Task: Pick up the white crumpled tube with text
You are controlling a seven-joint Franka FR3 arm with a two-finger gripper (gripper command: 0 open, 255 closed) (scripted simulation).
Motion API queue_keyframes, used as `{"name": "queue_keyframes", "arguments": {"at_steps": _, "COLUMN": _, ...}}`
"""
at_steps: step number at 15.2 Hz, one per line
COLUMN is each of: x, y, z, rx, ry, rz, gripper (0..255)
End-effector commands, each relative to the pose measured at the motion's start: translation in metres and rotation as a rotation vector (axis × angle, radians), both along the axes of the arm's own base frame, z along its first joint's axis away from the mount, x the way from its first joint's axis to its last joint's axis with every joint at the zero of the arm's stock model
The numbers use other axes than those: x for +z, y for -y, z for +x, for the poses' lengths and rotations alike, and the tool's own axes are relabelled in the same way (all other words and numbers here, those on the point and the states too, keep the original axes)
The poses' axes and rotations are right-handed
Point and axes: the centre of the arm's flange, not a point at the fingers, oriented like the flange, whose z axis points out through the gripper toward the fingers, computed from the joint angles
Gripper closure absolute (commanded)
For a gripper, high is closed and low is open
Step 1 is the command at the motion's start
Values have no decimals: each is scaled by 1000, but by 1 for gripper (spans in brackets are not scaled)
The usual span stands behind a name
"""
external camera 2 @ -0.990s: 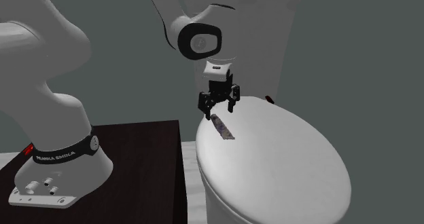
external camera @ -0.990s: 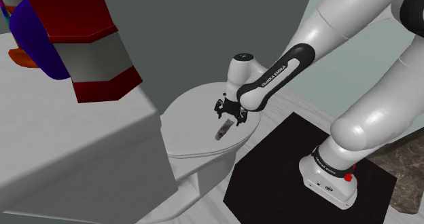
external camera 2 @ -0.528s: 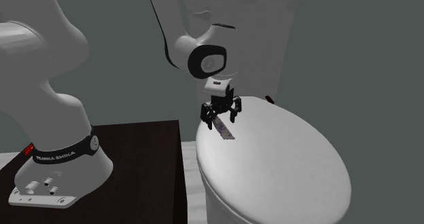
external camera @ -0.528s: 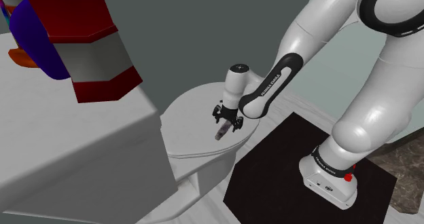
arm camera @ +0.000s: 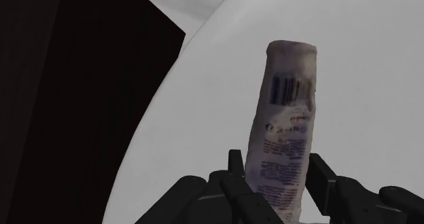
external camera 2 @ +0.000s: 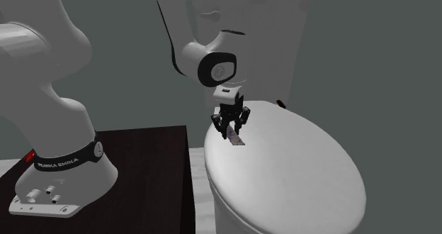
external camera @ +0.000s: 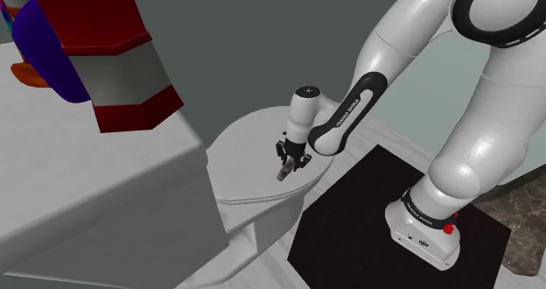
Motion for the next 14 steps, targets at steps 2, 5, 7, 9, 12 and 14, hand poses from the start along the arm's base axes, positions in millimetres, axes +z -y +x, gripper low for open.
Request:
{"name": "queue_keyframes", "arguments": {"at_steps": 2, "x": 0, "y": 0, "z": 0, "rx": 0, "ry": -1, "rz": 0, "gripper": 255}}
{"name": "queue_keyframes", "arguments": {"at_steps": 5, "x": -1, "y": 1, "z": 0, "rx": 0, "ry": -1, "rz": 0, "gripper": 255}}
{"name": "queue_keyframes", "arguments": {"at_steps": 7, "x": 10, "y": 1, "z": 0, "rx": 0, "ry": -1, "rz": 0, "gripper": 255}}
{"name": "queue_keyframes", "arguments": {"at_steps": 9, "x": 20, "y": 1, "z": 0, "rx": 0, "ry": -1, "rz": 0, "gripper": 255}}
{"name": "queue_keyframes", "arguments": {"at_steps": 12, "x": 36, "y": 1, "z": 0, "rx": 0, "ry": -1, "rz": 0, "gripper": 255}}
{"name": "queue_keyframes", "arguments": {"at_steps": 14, "x": 47, "y": 1, "z": 0, "rx": 0, "ry": -1, "rz": 0, "gripper": 255}}
